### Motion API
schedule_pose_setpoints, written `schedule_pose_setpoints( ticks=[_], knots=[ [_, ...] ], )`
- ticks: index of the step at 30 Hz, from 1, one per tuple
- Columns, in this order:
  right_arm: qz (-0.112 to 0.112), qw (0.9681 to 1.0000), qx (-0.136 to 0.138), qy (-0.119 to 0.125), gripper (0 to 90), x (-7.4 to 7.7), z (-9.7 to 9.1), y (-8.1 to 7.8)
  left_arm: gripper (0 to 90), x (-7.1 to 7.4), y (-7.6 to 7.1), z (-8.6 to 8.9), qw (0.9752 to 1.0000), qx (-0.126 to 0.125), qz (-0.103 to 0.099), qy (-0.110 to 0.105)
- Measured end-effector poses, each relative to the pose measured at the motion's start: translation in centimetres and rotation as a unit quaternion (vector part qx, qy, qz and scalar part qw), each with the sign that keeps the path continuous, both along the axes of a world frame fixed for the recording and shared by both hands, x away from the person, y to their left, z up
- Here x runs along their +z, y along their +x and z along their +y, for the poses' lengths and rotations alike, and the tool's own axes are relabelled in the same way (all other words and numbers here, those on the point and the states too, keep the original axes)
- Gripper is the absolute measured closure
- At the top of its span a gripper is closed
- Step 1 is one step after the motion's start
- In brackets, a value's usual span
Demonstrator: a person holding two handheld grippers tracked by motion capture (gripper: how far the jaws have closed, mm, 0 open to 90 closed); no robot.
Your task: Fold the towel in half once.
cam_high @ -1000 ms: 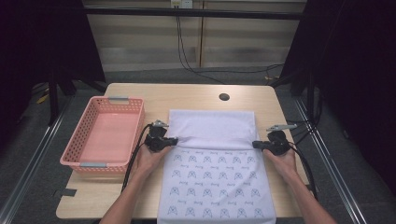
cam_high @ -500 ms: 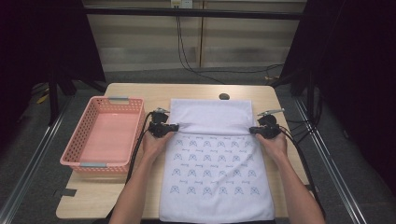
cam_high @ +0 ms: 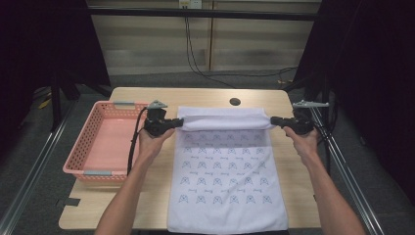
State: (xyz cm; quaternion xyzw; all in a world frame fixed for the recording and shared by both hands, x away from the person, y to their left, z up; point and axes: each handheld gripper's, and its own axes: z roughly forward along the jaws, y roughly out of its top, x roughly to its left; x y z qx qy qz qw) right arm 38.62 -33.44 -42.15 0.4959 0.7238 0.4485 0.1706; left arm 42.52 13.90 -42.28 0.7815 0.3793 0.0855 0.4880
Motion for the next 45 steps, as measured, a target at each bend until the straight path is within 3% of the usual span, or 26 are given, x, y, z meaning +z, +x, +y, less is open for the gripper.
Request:
schedule_pose_setpoints(
  ticks=[1, 3, 7, 9, 11, 14, 17, 20, 25, 29, 31, 33, 37, 38, 39, 40, 41, 45],
  knots=[
    [-0.008, 0.9999, 0.004, 0.010, 86.1, 0.8, -0.2, -0.3, 87.3, 0.7, -0.3, 0.3, 0.9999, -0.006, -0.009, -0.002],
    [-0.019, 0.9994, 0.015, 0.024, 86.2, 2.1, -0.2, -1.0, 87.4, 2.2, -1.3, 0.5, 0.9992, -0.022, -0.031, 0.013],
    [-0.030, 0.9985, 0.027, 0.037, 86.2, 3.0, 0.0, -2.7, 87.4, 3.4, -2.9, 1.6, 0.9987, -0.027, -0.038, -0.020],
    [-0.034, 0.9979, 0.034, 0.044, 86.2, 3.4, -0.1, -3.6, 87.4, 4.1, -4.1, 1.9, 0.9980, -0.037, -0.044, -0.025],
    [-0.035, 0.9976, 0.041, 0.042, 86.2, 4.0, -0.2, -4.7, 87.4, 5.2, -5.5, 1.9, 0.9963, -0.051, -0.067, -0.016],
    [-0.031, 0.9978, 0.054, 0.021, 86.1, 4.8, -0.3, -6.0, 87.3, 6.3, -6.8, 2.0, 0.9945, -0.068, -0.076, -0.022],
    [-0.044, 0.9967, 0.060, 0.031, 86.1, 6.0, -0.8, -7.5, 87.3, 7.3, -8.3, 1.8, 0.9930, -0.082, -0.084, -0.008],
    [-0.061, 0.9954, 0.065, 0.035, 86.1, 7.3, -1.2, -8.9, 87.3, 8.2, -9.5, 1.8, 0.9912, -0.085, -0.100, -0.017],
    [-0.082, 0.9928, 0.073, 0.049, 86.1, 8.4, -1.6, -11.2, 87.3, 8.5, -11.9, 2.0, 0.9896, -0.098, -0.102, -0.027],
    [-0.097, 0.9895, 0.084, 0.066, 86.1, 7.6, -1.8, -14.4, 86.9, 7.4, -14.4, 2.9, 0.9866, -0.114, -0.102, -0.056],
    [-0.098, 0.9896, 0.082, 0.065, 86.1, 6.7, -1.6, -15.8, 86.9, 6.0, -15.7, 2.9, 0.9891, -0.110, -0.085, -0.050],
    [-0.092, 0.9898, 0.088, 0.065, 86.0, 5.4, -1.3, -17.0, 86.7, 4.5, -16.7, 3.0, 0.9895, -0.119, -0.072, -0.039],
    [-0.051, 0.9928, 0.096, 0.049, 85.7, 1.9, -1.0, -19.6, 85.2, 0.4, -18.0, 3.3, 0.9901, -0.138, -0.019, -0.017],
    [-0.039, 0.9931, 0.101, 0.046, 85.6, 1.0, -1.0, -20.1, 84.9, -0.3, -18.0, 3.3, 0.9886, -0.150, -0.003, -0.015],
    [-0.027, 0.9935, 0.101, 0.045, 85.4, 0.3, -1.0, -20.4, 84.1, -1.4, -18.0, 3.2, 0.9853, -0.169, 0.023, 0.009],
    [-0.011, 0.9951, 0.095, 0.027, 85.2, -0.8, -0.8, -20.9, 82.8, -1.9, -18.0, 3.1, 0.9848, -0.170, 0.031, 0.020],
    [-0.001, 0.9957, 0.091, 0.017, 85.2, -1.5, -0.7, -21.1, 82.9, -2.8, -18.2, 3.1, 0.9848, -0.169, 0.037, 0.016],
    [0.037, 0.9946, 0.094, 0.023, 84.8, -4.5, -0.6, -22.1, 83.8, -4.9, -18.7, 3.2, 0.9807, -0.182, 0.068, 0.022]
  ],
)
